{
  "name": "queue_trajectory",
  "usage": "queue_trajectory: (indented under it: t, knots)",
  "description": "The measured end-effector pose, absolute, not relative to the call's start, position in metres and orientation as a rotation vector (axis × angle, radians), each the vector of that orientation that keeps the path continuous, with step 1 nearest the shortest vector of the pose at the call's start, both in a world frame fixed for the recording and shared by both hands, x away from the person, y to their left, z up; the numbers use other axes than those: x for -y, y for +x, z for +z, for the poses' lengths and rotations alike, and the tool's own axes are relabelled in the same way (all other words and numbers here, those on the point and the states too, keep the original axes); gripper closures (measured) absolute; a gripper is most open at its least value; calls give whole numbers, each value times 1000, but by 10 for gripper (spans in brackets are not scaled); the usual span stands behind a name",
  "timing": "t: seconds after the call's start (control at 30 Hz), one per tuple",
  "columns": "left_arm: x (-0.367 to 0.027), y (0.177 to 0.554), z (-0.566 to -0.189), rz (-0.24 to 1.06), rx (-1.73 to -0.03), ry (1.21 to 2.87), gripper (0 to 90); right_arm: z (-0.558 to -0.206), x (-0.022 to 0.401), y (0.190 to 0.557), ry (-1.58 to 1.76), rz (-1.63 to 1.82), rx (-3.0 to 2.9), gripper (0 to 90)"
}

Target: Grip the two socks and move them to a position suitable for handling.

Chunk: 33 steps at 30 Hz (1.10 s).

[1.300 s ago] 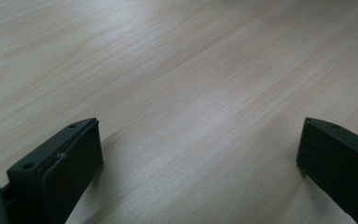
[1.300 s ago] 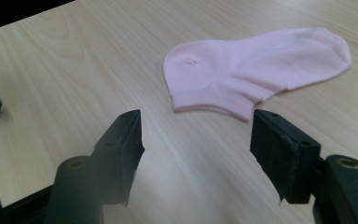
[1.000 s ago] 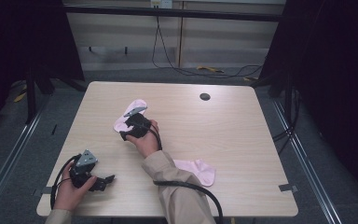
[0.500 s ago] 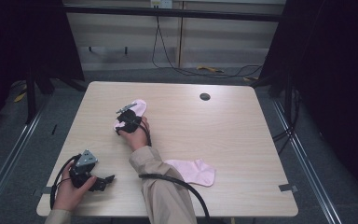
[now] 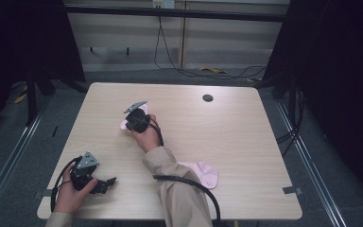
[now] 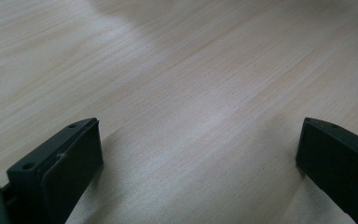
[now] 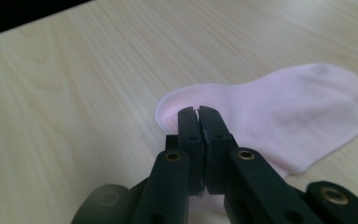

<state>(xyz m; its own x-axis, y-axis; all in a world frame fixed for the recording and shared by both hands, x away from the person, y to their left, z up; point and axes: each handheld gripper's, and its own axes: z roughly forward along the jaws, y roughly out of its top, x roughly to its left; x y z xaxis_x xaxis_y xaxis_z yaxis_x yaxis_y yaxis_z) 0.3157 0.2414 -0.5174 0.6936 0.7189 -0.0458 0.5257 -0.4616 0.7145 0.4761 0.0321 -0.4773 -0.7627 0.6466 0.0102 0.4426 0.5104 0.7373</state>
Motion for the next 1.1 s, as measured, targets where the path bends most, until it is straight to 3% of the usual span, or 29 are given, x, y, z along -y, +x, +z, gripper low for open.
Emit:
queue_trajectory:
  t: [0.43, 0.5, 0.53, 0.57, 0.6, 0.63, 0.77, 0.87, 1.1]
  knots:
    - [-242, 316, -517, 347, -940, 2186, 0, -423, 59, 419, 542, 1185, -2550, 877]
    - [-241, 316, -517, 347, -946, 2186, 0, -413, 98, 395, 497, 1189, -2509, 713]
    - [-241, 316, -517, 347, -946, 2186, 0, -413, 98, 395, 497, 1189, -2509, 713]
    - [-241, 316, -517, 354, -951, 2184, 0, -414, 134, 383, 598, 1099, -2419, 553]
    - [-241, 315, -517, 355, -954, 2182, 0, -414, 134, 383, 598, 1099, -2419, 553]
    - [-241, 315, -517, 353, -958, 2180, 0, -418, 174, 376, 784, 1074, -2354, 549]
    - [-240, 314, -517, 352, -965, 2176, 0, -433, 221, 358, 958, 1123, -2286, 526]
    - [-240, 314, -517, 352, -963, 2181, 0, -439, 223, 350, 984, 1171, -2290, 513]
    - [-240, 315, -517, 353, -966, 2179, 0, -461, 181, 346, 1035, 1258, -2378, 505]
